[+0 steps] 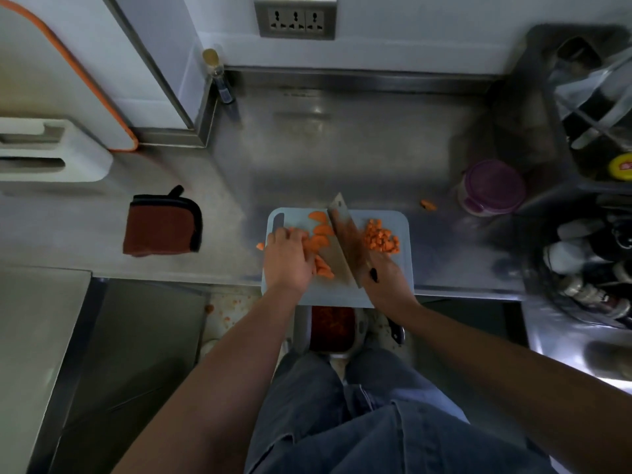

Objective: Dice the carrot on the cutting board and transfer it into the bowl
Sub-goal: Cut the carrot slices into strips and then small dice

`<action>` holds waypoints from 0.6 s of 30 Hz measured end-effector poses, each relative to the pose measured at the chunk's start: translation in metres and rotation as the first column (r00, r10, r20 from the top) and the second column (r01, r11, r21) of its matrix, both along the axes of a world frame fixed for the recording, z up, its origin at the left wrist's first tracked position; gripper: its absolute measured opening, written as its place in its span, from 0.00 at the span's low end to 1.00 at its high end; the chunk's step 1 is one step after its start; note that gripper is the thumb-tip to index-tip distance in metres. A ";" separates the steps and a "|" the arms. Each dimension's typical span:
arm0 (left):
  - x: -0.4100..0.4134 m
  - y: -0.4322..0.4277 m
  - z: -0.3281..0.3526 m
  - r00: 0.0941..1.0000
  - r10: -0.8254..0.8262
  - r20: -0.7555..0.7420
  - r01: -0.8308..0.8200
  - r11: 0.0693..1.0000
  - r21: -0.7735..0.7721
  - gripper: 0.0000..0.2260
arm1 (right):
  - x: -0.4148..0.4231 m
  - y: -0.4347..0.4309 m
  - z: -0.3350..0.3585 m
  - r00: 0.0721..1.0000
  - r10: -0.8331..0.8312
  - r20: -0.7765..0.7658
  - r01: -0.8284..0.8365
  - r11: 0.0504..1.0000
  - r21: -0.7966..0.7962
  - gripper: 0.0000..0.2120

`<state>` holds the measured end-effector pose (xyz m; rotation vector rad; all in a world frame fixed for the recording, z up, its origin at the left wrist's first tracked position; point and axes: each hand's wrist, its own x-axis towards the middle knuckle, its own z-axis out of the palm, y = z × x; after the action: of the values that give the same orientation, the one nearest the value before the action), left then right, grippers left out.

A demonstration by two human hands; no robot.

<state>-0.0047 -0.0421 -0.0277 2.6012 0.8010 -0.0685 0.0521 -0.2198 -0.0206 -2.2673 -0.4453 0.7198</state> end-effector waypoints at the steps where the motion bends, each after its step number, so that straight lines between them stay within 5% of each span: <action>1: 0.003 0.002 0.001 1.000 -0.008 0.007 0.008 1.000 0.006 0.13 | 0.000 0.001 0.000 1.000 -0.003 -0.004 0.003 1.000 0.008 0.06; 18: 0.057 0.009 -0.007 0.988 -0.151 -0.038 0.152 0.988 0.012 0.09 | 0.019 0.012 0.004 0.996 -0.084 -0.015 0.085 0.996 0.035 0.08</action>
<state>0.0519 -0.0329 -0.0344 2.6779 0.6167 -0.1561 0.0707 -0.2073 -0.0170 -2.2327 -0.3509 0.6789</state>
